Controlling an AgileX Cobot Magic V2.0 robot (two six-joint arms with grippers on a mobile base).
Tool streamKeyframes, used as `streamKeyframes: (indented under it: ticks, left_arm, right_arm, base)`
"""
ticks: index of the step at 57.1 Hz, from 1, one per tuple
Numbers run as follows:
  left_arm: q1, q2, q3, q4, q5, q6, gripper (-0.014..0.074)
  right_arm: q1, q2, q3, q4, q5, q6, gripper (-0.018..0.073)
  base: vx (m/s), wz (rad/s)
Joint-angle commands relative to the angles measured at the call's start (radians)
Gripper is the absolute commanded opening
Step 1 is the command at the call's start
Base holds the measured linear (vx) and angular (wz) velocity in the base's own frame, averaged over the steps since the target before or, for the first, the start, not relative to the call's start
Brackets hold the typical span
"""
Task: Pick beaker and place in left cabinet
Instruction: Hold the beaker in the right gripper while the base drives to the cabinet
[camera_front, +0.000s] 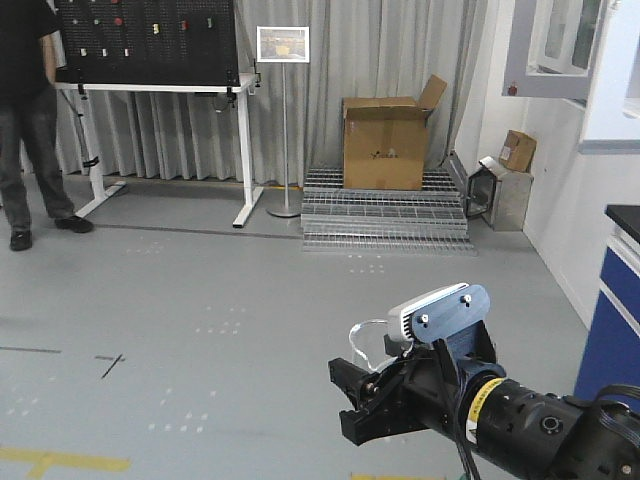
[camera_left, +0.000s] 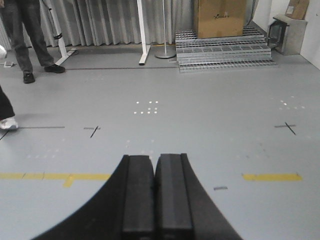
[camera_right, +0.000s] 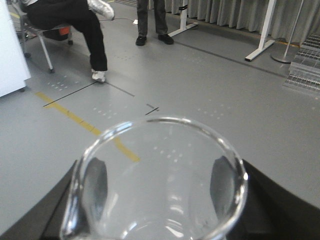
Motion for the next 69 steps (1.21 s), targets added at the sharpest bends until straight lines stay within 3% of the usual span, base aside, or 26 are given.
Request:
streamKeyframes:
  ticks: [1,69]
  left_arm:
    - [-0.007,-0.018,-0.009,-0.002,-0.082,-0.003,0.0004]
    - [-0.007,-0.018,-0.009,-0.002,-0.082,-0.003,0.0004]
  right_arm:
    - [-0.005,-0.039,-0.029,0.008,-0.077,0.0,0.0194]
    - [-0.004,-0.035,-0.029,0.008,-0.076,0.0,0.0194]
  base:
    - [0.86,-0.04]
    - [0.82,-0.05]
